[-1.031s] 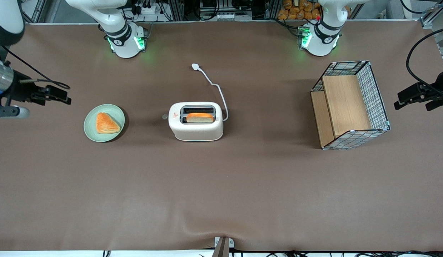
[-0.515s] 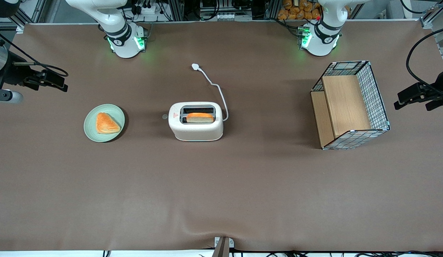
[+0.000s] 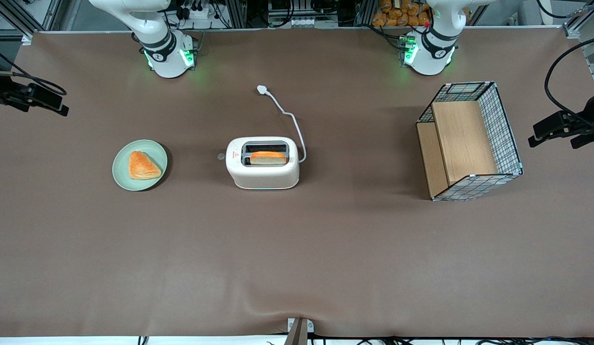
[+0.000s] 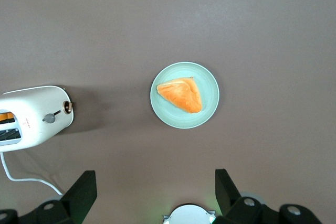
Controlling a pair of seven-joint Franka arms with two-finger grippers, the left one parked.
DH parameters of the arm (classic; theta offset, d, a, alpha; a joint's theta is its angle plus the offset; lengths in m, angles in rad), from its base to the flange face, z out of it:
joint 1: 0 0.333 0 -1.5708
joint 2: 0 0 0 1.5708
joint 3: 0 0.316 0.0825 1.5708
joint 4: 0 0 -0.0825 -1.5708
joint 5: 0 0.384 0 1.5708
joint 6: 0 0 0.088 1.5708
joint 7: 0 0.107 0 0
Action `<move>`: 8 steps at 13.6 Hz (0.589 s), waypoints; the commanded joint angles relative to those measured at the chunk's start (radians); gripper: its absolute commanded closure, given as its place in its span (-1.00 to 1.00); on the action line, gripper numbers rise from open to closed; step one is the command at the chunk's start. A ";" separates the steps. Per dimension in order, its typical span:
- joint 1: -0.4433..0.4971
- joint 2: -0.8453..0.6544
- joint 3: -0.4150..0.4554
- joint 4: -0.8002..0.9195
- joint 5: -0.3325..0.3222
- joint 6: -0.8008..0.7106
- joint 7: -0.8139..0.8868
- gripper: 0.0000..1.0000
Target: Press toaster button with right arm
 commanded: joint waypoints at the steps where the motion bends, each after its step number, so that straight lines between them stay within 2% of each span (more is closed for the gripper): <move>1: -0.005 -0.006 0.016 0.008 -0.020 0.015 0.004 -1.00; 8: -0.004 -0.002 0.016 -0.003 -0.021 0.035 -0.003 -1.00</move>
